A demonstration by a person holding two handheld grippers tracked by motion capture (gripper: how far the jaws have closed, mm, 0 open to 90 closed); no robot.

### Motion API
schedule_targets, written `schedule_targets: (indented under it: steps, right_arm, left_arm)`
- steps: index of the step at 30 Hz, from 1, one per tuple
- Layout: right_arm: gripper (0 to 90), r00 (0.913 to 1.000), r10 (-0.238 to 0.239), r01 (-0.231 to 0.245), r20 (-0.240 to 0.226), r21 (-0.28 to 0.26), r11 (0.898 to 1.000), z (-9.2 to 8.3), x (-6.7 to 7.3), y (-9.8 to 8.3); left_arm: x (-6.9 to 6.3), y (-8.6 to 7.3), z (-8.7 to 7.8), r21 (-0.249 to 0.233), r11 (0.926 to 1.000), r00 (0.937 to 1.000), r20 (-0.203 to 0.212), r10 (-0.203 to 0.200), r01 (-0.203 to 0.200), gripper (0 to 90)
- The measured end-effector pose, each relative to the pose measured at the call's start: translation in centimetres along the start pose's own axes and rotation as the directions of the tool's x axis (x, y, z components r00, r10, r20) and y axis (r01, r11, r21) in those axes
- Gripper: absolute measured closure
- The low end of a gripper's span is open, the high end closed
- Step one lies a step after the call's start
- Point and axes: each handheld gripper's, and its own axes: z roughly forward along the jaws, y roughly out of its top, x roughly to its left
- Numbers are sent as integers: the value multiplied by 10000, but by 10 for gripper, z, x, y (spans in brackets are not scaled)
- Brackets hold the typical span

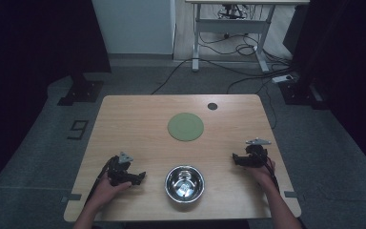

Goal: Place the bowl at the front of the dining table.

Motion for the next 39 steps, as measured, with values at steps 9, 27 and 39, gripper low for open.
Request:
schedule_targets:
  steps: [9, 27, 39]
  right_arm:
    - [90, 10000, 52, -53, 58, 170, 9998, -3, -2, 0]
    - [128, 9996, 206, -215, 193, 473, 9986, -8, -2, 0]
    - [137, 9990, 434, -440, 79, 883, 9951, -13, 2, 6]
  left_arm:
    - [0, 1, 1, -9, 10000, 10000, 44, 63, -63, 0]
    - [1, 7, 6, 5, 9998, 9996, 169, 205, -205, 0]
    - [1, 7, 6, 9, 9998, 9997, 169, 201, -201, 0]
